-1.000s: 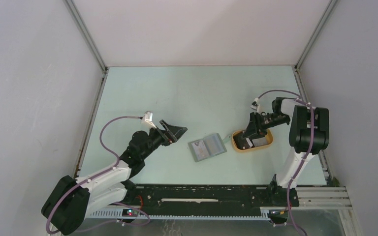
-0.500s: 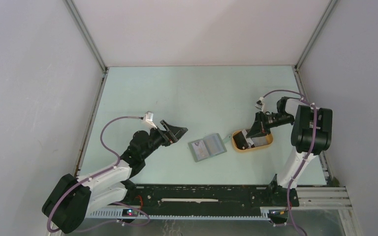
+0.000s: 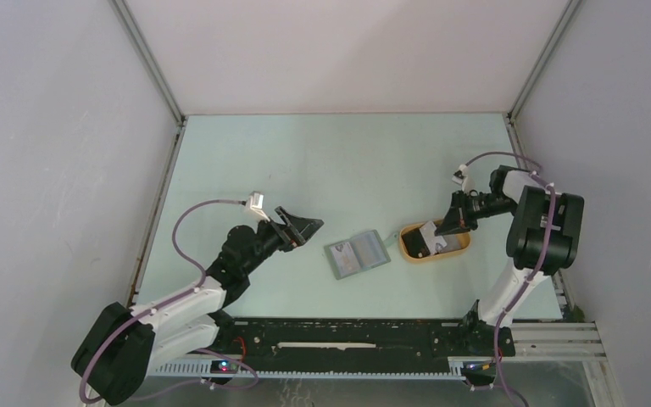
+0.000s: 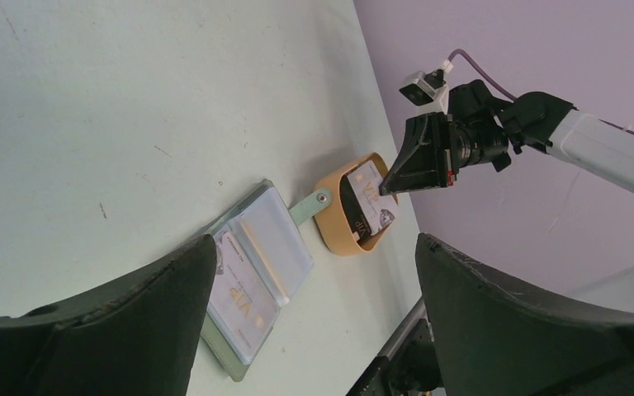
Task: Put the credit cards into the card holder
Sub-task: Pick up the credit card from the storage box, then insert the credit card into the card holder.
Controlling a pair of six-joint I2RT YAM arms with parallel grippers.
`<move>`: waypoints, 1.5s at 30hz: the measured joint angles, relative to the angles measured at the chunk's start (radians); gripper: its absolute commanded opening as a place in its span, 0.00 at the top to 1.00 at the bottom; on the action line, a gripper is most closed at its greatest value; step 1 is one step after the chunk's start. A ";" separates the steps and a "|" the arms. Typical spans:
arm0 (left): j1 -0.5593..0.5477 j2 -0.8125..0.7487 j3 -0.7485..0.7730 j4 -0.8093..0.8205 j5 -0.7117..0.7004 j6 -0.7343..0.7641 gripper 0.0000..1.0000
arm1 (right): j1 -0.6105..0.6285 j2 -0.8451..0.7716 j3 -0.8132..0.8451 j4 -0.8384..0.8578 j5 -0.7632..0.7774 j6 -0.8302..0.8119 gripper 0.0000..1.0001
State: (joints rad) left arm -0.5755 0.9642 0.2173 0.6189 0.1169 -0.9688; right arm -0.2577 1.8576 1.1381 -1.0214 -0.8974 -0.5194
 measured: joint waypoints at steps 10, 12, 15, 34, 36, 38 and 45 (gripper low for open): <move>-0.035 0.031 0.047 0.065 0.092 -0.004 0.06 | -0.076 -0.137 0.000 -0.053 -0.027 -0.098 1.00; -0.056 0.042 0.059 0.098 0.106 -0.008 0.06 | -0.077 -0.171 0.000 -0.080 -0.054 -0.136 1.00; -0.083 0.051 0.062 0.142 0.125 -0.010 0.07 | -0.076 -0.237 -0.001 -0.122 -0.100 -0.200 1.00; -0.098 -0.025 0.005 0.257 0.149 0.008 0.11 | -0.108 -0.495 -0.113 -0.177 -0.218 -0.372 1.00; -0.098 -0.019 0.005 0.277 0.149 0.008 0.11 | -0.107 -0.494 -0.114 -0.174 -0.233 -0.372 1.00; -0.098 0.002 0.006 0.306 0.152 0.006 0.12 | -0.100 -0.493 -0.114 -0.171 -0.248 -0.370 1.00; -0.131 0.191 0.059 0.404 0.149 -0.008 0.20 | -0.056 -0.458 -0.114 -0.166 -0.307 -0.373 1.00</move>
State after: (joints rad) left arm -0.7067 1.1553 0.2764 1.0229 0.2661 -0.9771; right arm -0.3141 1.3994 1.0237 -1.1873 -1.2041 -0.8921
